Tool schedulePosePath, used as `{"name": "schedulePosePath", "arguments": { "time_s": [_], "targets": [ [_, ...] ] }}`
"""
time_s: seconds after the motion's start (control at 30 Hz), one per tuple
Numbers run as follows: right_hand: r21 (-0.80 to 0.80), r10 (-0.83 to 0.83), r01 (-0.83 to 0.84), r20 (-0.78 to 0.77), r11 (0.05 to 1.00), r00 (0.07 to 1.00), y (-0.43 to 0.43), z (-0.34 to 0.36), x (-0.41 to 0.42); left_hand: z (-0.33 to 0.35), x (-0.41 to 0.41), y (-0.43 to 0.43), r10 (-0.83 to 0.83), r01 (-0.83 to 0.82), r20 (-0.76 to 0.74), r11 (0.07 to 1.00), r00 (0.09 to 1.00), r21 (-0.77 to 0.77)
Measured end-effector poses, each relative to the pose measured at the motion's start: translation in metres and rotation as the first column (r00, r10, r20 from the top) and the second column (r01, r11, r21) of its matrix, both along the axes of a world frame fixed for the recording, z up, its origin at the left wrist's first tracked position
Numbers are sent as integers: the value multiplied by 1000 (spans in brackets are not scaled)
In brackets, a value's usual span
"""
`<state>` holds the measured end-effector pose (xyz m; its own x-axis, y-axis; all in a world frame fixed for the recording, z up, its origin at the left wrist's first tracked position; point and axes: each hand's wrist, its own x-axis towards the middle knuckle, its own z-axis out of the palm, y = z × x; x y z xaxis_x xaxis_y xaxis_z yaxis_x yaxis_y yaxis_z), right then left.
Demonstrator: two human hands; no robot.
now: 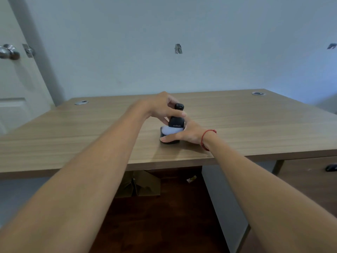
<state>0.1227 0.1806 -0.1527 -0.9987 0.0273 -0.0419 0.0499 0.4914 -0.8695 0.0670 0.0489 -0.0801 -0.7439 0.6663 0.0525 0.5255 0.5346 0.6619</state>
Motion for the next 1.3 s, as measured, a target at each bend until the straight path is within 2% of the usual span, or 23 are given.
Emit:
{"name": "schedulePosePath", "arguments": {
  "time_s": [0.1,0.13,0.17,0.2,0.3,0.37,0.43,0.53,0.63,0.7,0.8,0.9,1.03,1.17,1.3],
  "targets": [
    [9,19,-19,40,1000,999,0,0,-1,-9,-6,2,115,-135,-287,990,951,-51],
    [4,20,-21,45,1000,999,0,0,0,-13,-5,2,136,-162,-335,985,933,-51],
    [3,21,-21,44,1000,999,0,1,0,-15,-6,2,128,-154,-331,987,935,-52],
    [3,18,-18,43,1000,999,0,1,0,-13,-4,0,96,-110,-268,993,959,-38],
    [17,3,-3,20,1000,1000,-1,3,2,3,6,-1,-9,9,-2,1000,1000,4],
    [18,-9,9,15,1000,1000,-1,3,3,4,4,-1,-8,8,41,1000,999,18],
    [13,5,-6,35,1000,999,-1,3,3,-7,-2,0,68,-64,-58,995,996,75],
    [9,11,-12,86,1000,996,-1,0,2,-35,-17,-8,260,-223,-316,963,913,149],
    [-14,-3,4,43,1000,999,-2,-3,4,-60,-22,-27,404,-333,-349,910,846,247],
    [-48,-17,16,-16,999,1000,-2,-6,4,-70,-21,-37,455,-393,-393,890,799,230],
    [-74,-75,65,-134,995,988,-3,-13,0,-82,-19,-46,467,-435,-455,882,758,179],
    [11,-171,179,-238,984,956,-5,-20,-8,-93,-20,-51,430,-392,-500,901,752,185],
    [125,-259,313,-324,942,910,-9,-23,-22,-95,-26,-43,393,-395,-512,912,764,110],
    [204,-332,412,-336,888,881,-9,-23,-37,-97,-35,-31,393,-429,-511,902,764,54],
    [192,-369,444,-327,875,870,-8,-21,-47,-100,-44,-24,381,-429,-499,903,778,20]
  ]
}}
